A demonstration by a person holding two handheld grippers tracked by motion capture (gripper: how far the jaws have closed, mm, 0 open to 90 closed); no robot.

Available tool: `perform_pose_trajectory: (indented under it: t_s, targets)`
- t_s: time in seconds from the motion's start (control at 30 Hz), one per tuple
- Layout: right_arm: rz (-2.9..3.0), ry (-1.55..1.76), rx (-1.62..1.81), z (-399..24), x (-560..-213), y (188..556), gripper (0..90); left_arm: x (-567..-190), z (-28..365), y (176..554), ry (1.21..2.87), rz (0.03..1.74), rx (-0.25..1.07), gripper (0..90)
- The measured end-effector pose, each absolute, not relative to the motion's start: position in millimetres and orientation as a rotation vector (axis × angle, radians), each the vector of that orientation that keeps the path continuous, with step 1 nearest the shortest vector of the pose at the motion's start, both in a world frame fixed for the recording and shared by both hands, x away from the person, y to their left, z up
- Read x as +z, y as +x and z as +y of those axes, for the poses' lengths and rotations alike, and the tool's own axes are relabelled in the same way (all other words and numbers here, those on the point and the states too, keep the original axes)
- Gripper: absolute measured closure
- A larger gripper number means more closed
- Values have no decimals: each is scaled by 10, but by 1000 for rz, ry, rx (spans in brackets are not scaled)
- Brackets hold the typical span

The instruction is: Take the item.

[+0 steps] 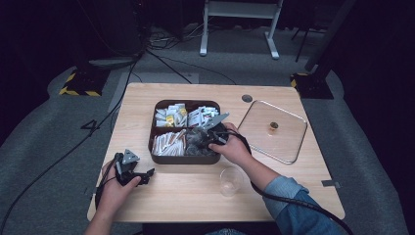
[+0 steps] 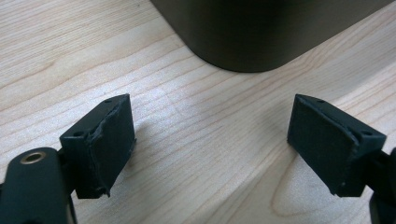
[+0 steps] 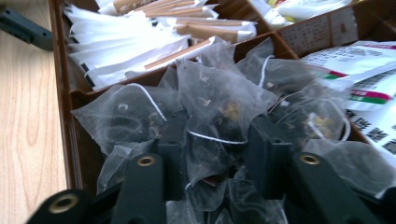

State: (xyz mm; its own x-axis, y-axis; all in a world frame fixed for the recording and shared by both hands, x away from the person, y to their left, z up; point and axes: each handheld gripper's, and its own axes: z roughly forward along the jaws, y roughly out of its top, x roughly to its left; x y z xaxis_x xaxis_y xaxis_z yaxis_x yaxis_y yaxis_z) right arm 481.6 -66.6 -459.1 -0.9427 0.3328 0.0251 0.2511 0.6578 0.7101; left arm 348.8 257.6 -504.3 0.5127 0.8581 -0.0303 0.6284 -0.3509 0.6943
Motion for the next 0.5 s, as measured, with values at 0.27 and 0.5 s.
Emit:
perform_pose_trajectory:
  t_s: [0.27,0.5]
  targets:
    - [2708,477,1208,-707,-4505,4783,697,-5041,2575,3493,2102,1208,440,148]
    - [2682,491,1279,-767,-4370,4748,697,-5041,2578,3497,2105,1203,439,148]
